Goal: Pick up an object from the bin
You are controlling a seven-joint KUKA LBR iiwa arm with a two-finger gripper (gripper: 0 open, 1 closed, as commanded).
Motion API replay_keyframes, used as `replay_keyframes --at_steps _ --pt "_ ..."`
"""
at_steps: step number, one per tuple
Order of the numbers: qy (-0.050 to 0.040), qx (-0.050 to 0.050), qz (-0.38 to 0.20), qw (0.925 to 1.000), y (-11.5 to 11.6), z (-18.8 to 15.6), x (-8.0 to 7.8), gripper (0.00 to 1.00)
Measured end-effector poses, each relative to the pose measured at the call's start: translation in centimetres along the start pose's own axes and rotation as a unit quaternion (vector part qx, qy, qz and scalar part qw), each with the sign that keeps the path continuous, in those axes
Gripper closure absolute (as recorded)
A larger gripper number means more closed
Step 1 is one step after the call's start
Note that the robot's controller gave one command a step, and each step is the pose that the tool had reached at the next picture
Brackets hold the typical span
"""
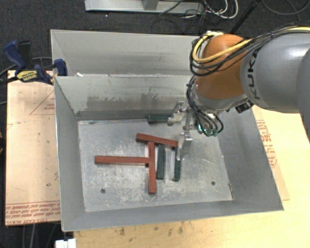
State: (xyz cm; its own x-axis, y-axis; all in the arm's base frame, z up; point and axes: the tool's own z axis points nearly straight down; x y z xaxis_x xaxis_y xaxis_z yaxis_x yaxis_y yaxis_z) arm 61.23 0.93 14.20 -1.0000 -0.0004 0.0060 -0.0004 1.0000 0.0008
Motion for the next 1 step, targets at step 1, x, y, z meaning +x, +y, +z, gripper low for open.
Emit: replay_keyframes --at_steps 1 --pt "-0.0037 0.0 0.0 1.0 0.0 -0.46 -0.19 0.0"
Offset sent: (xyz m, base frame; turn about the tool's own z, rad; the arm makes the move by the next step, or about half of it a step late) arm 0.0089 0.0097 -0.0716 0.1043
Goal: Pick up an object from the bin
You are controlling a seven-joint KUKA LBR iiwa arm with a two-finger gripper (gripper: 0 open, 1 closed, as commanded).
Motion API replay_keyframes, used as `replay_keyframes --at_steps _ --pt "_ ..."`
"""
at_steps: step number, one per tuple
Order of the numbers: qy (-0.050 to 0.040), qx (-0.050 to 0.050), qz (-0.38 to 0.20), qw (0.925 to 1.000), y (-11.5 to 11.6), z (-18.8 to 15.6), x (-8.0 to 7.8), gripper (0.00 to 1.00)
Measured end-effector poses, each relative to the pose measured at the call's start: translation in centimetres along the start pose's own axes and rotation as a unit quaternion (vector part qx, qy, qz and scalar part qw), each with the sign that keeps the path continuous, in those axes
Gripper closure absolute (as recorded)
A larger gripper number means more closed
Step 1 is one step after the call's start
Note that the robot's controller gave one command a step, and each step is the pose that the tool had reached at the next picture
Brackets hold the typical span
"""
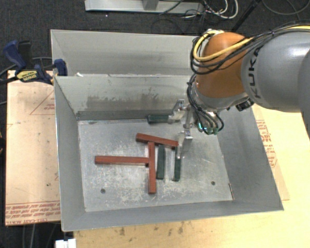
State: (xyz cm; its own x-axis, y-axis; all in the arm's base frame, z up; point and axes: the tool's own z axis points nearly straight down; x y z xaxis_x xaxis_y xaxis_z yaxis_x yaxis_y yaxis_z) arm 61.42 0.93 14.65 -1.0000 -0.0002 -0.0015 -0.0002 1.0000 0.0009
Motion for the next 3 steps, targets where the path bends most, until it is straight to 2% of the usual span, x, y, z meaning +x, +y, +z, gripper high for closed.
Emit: replay_keyframes --at_steps 1,2,3 --pt "-0.0089 -0.001 0.052 0.9986 1.0 7.0 -1.2 1.0" --pt "-0.0088 -0.001 0.052 0.9986 1.0 7.0 -1.2 1.0" --pt "-0.0034 0.0 0.083 0.9966 0.3 -9.0 -2.0 1.0"
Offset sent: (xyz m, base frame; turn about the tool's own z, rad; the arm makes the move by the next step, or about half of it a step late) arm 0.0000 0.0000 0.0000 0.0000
